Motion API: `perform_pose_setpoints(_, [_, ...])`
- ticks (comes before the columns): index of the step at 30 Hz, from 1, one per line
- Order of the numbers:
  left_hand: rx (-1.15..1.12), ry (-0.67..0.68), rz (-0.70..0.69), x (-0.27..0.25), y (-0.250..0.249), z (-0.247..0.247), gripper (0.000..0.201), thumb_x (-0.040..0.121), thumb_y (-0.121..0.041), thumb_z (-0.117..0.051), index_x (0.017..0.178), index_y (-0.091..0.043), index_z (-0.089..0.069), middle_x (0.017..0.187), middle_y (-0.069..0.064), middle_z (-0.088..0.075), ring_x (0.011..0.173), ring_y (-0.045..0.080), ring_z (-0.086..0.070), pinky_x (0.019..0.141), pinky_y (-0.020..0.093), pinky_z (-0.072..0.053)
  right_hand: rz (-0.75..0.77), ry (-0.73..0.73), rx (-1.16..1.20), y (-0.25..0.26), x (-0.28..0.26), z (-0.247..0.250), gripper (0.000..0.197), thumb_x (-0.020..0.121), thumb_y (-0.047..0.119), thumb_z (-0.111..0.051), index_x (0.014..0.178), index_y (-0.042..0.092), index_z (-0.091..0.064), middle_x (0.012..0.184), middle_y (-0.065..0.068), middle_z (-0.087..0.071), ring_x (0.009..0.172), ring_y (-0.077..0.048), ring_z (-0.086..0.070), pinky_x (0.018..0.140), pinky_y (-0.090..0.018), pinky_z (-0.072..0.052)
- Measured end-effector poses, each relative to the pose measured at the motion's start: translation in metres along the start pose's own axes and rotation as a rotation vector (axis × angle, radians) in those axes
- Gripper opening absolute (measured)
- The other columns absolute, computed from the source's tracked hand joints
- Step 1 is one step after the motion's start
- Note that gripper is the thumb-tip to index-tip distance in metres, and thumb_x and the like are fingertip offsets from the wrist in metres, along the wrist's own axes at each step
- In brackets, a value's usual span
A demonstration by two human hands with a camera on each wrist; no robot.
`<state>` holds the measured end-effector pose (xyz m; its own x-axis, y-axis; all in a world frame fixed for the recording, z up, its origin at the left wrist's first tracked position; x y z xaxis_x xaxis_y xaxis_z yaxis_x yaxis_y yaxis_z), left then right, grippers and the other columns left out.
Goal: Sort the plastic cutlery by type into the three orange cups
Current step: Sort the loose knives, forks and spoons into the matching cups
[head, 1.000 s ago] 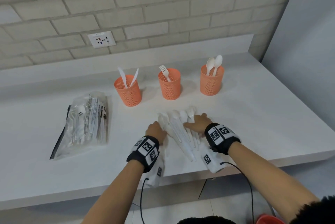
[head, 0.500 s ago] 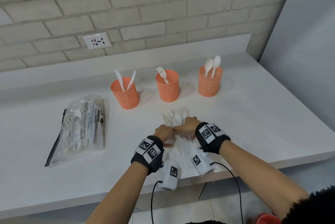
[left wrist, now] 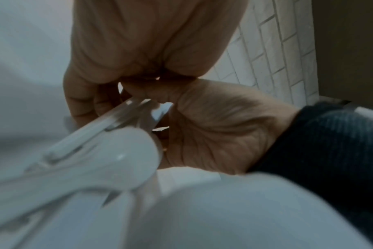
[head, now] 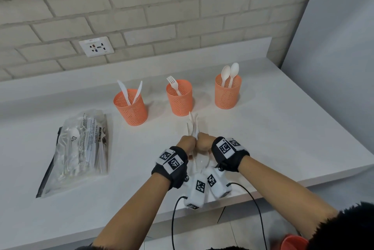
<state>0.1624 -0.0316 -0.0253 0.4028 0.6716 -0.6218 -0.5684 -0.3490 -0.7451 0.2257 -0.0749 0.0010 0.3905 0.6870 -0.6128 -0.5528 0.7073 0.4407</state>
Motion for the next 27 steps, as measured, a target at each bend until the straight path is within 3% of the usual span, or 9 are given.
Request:
perform_pose_setpoints(2, [0.015,0.011,-0.024,0.000,-0.002,-0.001,0.039,0.097,-0.009,-0.034,0.131,0.008,-0.044,0.132,0.026,-0.050,0.071,0.020,-0.048,0.068,0.032,-0.047,-0.003,0.013,-0.033,0.000,0.002,-0.001,0.037,0.093,-0.001,-0.043,0.130,-0.005,-0.041,0.132,-0.021,-0.052,0.119,-0.034,-0.054,0.063,-0.028,-0.048])
perform_pose_setpoints(4, [0.029,0.020,-0.031,0.003,-0.004,-0.002,0.028,0.096,-0.009,-0.035,0.109,0.003,-0.057,0.112,0.020,-0.054,0.066,0.016,-0.047,0.062,0.028,-0.045,-0.001,0.007,-0.023,0.000,0.002,-0.001,0.035,0.093,-0.001,-0.044,0.127,-0.006,-0.043,0.130,-0.022,-0.053,0.117,-0.034,-0.056,0.076,-0.033,-0.052])
perform_pose_setpoints(6, [0.026,0.000,-0.016,0.003,-0.007,-0.001,0.025,0.095,-0.006,-0.036,0.077,-0.005,-0.052,0.098,0.018,-0.052,0.071,0.023,-0.050,0.063,0.031,-0.045,0.017,-0.042,0.015,-0.002,0.004,0.001,0.034,0.096,0.004,-0.041,0.127,-0.007,-0.043,0.132,-0.022,-0.051,0.121,-0.035,-0.052,0.089,-0.034,-0.048])
perform_pose_setpoints(9, [0.016,-0.009,-0.014,0.003,-0.012,-0.001,0.028,0.095,-0.007,-0.036,0.069,-0.010,-0.045,0.086,0.017,-0.052,0.072,0.025,-0.050,0.076,0.039,-0.047,0.033,-0.089,0.094,-0.004,0.007,0.002,0.035,0.097,0.008,-0.038,0.128,-0.008,-0.042,0.134,-0.024,-0.046,0.125,-0.036,-0.046,0.102,-0.036,-0.041])
perform_pose_setpoints(16, [0.048,-0.030,-0.074,0.001,-0.017,0.000,0.032,0.096,-0.009,-0.035,0.067,-0.020,-0.040,0.083,0.007,-0.051,0.062,0.011,-0.045,0.076,0.037,-0.054,0.030,-0.113,0.201,-0.003,0.017,0.005,0.033,0.092,0.003,-0.045,0.123,-0.008,-0.044,0.128,-0.024,-0.054,0.117,-0.036,-0.054,0.092,-0.036,-0.046])
perform_pose_setpoints(19, [0.012,-0.076,-0.044,-0.002,-0.021,0.001,0.022,0.094,-0.005,-0.041,0.099,-0.007,-0.062,0.119,0.021,-0.059,0.076,0.021,-0.058,0.072,0.031,-0.054,0.010,-0.123,0.167,-0.003,0.022,0.003,0.035,0.091,0.001,-0.049,0.125,-0.007,-0.043,0.130,-0.022,-0.053,0.119,-0.035,-0.053,0.092,-0.035,-0.045])
perform_pose_setpoints(21, [0.093,-0.087,-0.042,0.000,-0.020,0.000,0.026,0.090,0.001,-0.047,0.113,0.005,-0.060,0.112,0.019,-0.063,0.093,0.029,-0.062,0.082,0.034,-0.052,0.015,-0.126,0.147,-0.002,0.023,0.002,0.034,0.091,0.004,-0.052,0.123,-0.006,-0.046,0.128,-0.022,-0.054,0.117,-0.034,-0.055,0.089,-0.034,-0.047])
perform_pose_setpoints(24, [-0.003,-0.085,-0.064,0.001,-0.019,-0.001,0.023,0.094,-0.005,-0.040,0.079,-0.007,-0.057,0.072,0.005,-0.050,0.062,0.018,-0.051,0.068,0.034,-0.051,0.041,-0.113,0.122,-0.001,0.022,0.004,0.033,0.092,0.006,-0.050,0.122,-0.008,-0.047,0.127,-0.023,-0.055,0.116,-0.035,-0.055,0.061,-0.025,-0.044])
perform_pose_setpoints(27, [-0.035,-0.096,-0.066,0.000,-0.017,-0.003,0.033,0.094,-0.007,-0.040,0.063,-0.017,-0.042,0.067,0.000,-0.045,0.059,0.013,-0.046,0.065,0.031,-0.049,0.068,-0.073,0.146,-0.003,0.020,0.006,0.031,0.094,0.007,-0.047,0.120,-0.010,-0.047,0.123,-0.024,-0.056,0.110,-0.035,-0.057,0.049,-0.018,-0.030])
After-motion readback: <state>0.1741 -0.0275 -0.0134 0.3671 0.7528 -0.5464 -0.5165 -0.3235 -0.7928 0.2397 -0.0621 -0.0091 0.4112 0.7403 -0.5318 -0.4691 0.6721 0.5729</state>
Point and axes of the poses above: each hand's wrist, its own x-axis towards the middle knuckle, its own z-axis out of the back of the hand, y = z × x, the point moved 3 cm from there along x, towards the middle knuckle
